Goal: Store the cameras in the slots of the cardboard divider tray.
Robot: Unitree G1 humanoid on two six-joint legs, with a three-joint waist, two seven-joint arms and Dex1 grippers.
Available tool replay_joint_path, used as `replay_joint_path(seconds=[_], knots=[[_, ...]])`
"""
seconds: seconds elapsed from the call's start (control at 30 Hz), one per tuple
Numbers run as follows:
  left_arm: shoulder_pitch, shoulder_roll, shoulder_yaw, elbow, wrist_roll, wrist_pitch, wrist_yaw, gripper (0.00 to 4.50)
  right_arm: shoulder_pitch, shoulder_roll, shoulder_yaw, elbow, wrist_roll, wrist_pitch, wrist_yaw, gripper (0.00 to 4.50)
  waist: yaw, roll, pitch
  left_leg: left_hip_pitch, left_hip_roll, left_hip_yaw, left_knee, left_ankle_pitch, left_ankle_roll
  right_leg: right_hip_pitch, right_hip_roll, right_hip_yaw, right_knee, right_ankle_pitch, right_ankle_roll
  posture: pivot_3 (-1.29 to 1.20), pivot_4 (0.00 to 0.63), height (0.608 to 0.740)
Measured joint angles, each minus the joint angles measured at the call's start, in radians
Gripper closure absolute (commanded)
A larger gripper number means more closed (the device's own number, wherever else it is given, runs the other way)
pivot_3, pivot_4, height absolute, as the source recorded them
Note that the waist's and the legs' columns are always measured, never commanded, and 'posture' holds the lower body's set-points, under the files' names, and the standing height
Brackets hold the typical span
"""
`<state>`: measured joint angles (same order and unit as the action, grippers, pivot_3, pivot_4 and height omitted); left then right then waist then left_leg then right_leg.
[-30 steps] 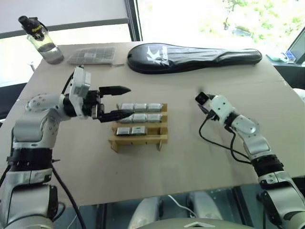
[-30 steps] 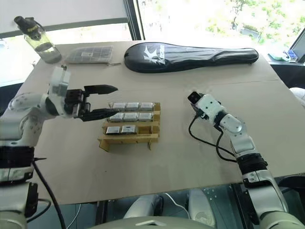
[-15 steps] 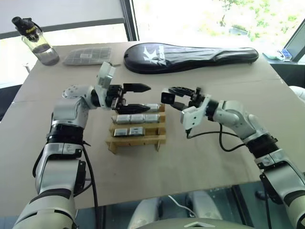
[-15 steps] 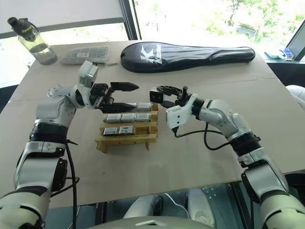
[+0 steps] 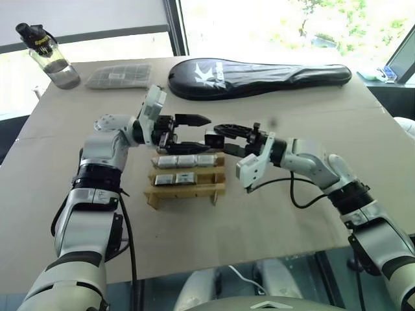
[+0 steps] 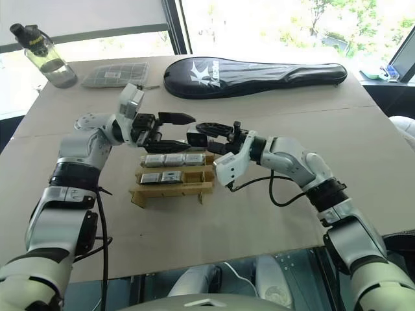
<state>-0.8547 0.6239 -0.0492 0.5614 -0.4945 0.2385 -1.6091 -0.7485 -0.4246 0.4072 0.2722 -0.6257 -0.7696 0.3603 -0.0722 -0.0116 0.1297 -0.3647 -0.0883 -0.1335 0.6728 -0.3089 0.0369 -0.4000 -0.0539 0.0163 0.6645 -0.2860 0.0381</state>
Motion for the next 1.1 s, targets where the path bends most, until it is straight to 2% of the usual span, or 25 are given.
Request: replay_joint_path(seconds=[0.03,0.13,0.37,0.47,0.63,0.67,0.73,0.9,0.93,1.0,1.1], knots=[[-0.003,0.000,-0.001,0.000,-0.004,0.003,0.000,0.00,0.000,0.001,0.001,0.000,0.000,-0.001,0.000,2.64,0.000,0.000,0.000,0.000,0.000,0.000,0.000,0.000,0.000,0.000,0.000,0.000,0.000,0.000,0.000,0.00,0.150,0.740],[-0.006,0.000,-0.006,0.000,-0.016,0.017,0.000,0.73,0.000,0.002,0.006,0.000,0.001,-0.005,0.000,2.64,0.000,0.000,0.000,0.000,0.000,0.000,0.000,0.000,0.000,0.000,0.000,0.000,0.000,0.000,0.000,0.00,0.150,0.740],[-0.006,0.000,-0.039,-0.001,-0.021,0.021,-0.001,3.80,0.000,-0.001,0.009,0.001,0.001,-0.005,0.000,2.64,0.000,0.000,0.000,0.000,0.000,0.000,0.000,0.000,0.000,0.000,0.000,0.000,0.000,0.000,0.000,0.00,0.150,0.740],[-0.006,0.001,-0.040,-0.002,-0.022,0.021,-0.001,3.78,0.000,-0.001,0.009,0.001,0.001,-0.005,0.000,2.64,0.000,0.000,0.000,0.000,0.000,0.000,0.000,0.000,0.000,-0.001,0.000,0.000,0.000,0.000,0.000,0.00,0.150,0.740],[-0.005,0.005,-0.055,-0.002,-0.024,0.024,-0.001,3.78,0.012,-0.004,0.009,-0.028,0.039,0.031,0.050,0.29,0.000,0.000,0.000,0.000,0.000,-0.001,0.000,0.000,0.000,-0.001,0.000,0.000,0.001,0.000,0.000,0.00,0.150,0.740],[-0.005,0.005,-0.058,-0.002,-0.025,0.026,-0.001,3.78,0.017,-0.004,0.009,-0.033,0.051,0.041,0.061,0.01,0.000,0.000,0.000,0.000,-0.001,-0.001,0.000,0.000,0.000,-0.001,0.000,0.001,0.001,0.000,0.000,0.00,0.150,0.740],[-0.005,0.009,-0.068,-0.004,-0.037,0.036,-0.001,3.78,0.049,-0.014,0.004,-0.072,0.086,0.055,0.074,0.00,0.002,0.000,0.000,0.000,-0.001,-0.001,0.000,0.000,0.000,-0.001,0.000,0.000,0.001,0.000,0.000,0.00,0.150,0.740],[0.004,0.019,-0.070,-0.008,-0.043,0.027,-0.001,3.78,0.270,-0.104,-0.066,-0.275,0.347,0.209,0.193,0.00,0.006,0.000,0.000,-0.002,-0.002,-0.004,0.001,0.000,0.000,-0.001,-0.001,0.000,0.000,0.000,0.000,0.00,0.150,0.740],[0.017,0.016,-0.069,-0.019,-0.051,0.015,0.001,3.78,0.382,-0.132,-0.107,-0.383,0.497,0.346,0.240,0.00,0.005,0.000,0.000,-0.002,-0.002,-0.005,0.002,0.000,0.000,-0.001,-0.002,0.001,0.000,0.000,0.000,0.00,0.150,0.740],[0.042,0.016,-0.066,-0.046,-0.066,0.005,-0.001,3.78,0.501,-0.164,-0.154,-0.490,0.667,0.498,0.269,0.00,0.013,0.000,0.000,-0.004,-0.002,-0.007,0.002,0.000,0.000,0.000,-0.002,0.000,0.000,0.000,0.000,0.00,0.150,0.740],[0.126,0.027,-0.060,-0.093,-0.078,-0.037,0.000,3.78,0.851,-0.266,-0.323,-0.698,1.142,0.836,0.308,0.00,0.029,0.000,0.000,-0.004,-0.002,-0.010,-0.001,0.000,0.000,0.002,-0.002,0.001,-0.002,0.000,0.000,0.00,0.150,0.740]])
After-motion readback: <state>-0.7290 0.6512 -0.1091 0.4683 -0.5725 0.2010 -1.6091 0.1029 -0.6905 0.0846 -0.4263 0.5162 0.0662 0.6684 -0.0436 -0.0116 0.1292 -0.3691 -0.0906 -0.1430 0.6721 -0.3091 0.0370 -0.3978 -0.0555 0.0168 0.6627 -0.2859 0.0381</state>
